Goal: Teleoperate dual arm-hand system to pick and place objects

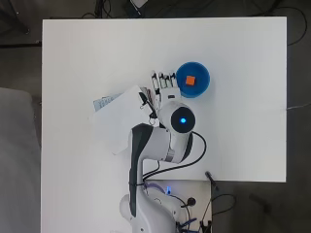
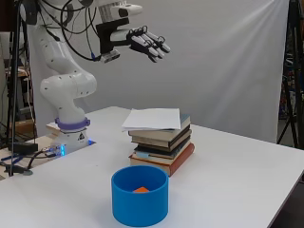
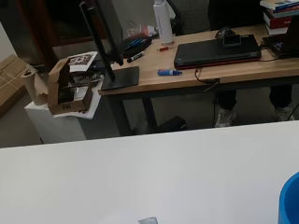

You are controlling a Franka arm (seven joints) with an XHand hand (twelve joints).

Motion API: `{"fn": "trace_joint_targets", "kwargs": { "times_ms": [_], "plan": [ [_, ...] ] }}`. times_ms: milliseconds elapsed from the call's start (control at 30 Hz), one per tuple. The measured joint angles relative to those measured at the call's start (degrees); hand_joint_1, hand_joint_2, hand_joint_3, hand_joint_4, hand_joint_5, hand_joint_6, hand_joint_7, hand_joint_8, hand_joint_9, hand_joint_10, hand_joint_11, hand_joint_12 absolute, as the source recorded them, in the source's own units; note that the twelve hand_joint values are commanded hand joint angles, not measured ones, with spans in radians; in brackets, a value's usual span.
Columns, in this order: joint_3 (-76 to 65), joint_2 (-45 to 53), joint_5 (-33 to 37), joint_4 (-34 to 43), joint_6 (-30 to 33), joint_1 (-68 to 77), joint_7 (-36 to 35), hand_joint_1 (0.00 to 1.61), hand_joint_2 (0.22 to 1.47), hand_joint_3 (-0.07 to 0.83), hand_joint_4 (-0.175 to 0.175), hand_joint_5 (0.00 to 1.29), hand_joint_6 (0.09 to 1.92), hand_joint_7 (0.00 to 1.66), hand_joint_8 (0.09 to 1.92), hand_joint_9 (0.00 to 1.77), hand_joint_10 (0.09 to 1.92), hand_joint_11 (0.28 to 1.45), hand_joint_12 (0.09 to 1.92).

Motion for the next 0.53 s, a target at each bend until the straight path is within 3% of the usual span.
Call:
{"fn": "trace_joint_targets", "kwargs": {
  "times_ms": [133,367,533],
  "plan": [
    [1.67,-5.15,0.47,-1.55,-3.74,0.88,-1.84,0.46,1.06,0.002,0.044,0.59,0.09,0.78,0.09,0.88,0.09,0.55,0.09],
    [8.47,-13.18,0.54,-4.42,-3.80,2.35,2.80,0.48,1.09,0.011,0.048,0.60,0.09,0.79,0.09,0.90,0.09,0.55,0.09],
    [9.42,-12.97,0.53,-4.98,-2.51,2.53,4.16,0.48,1.10,0.009,0.045,0.61,0.09,0.81,0.09,0.91,0.09,0.55,0.09]
  ]
}}
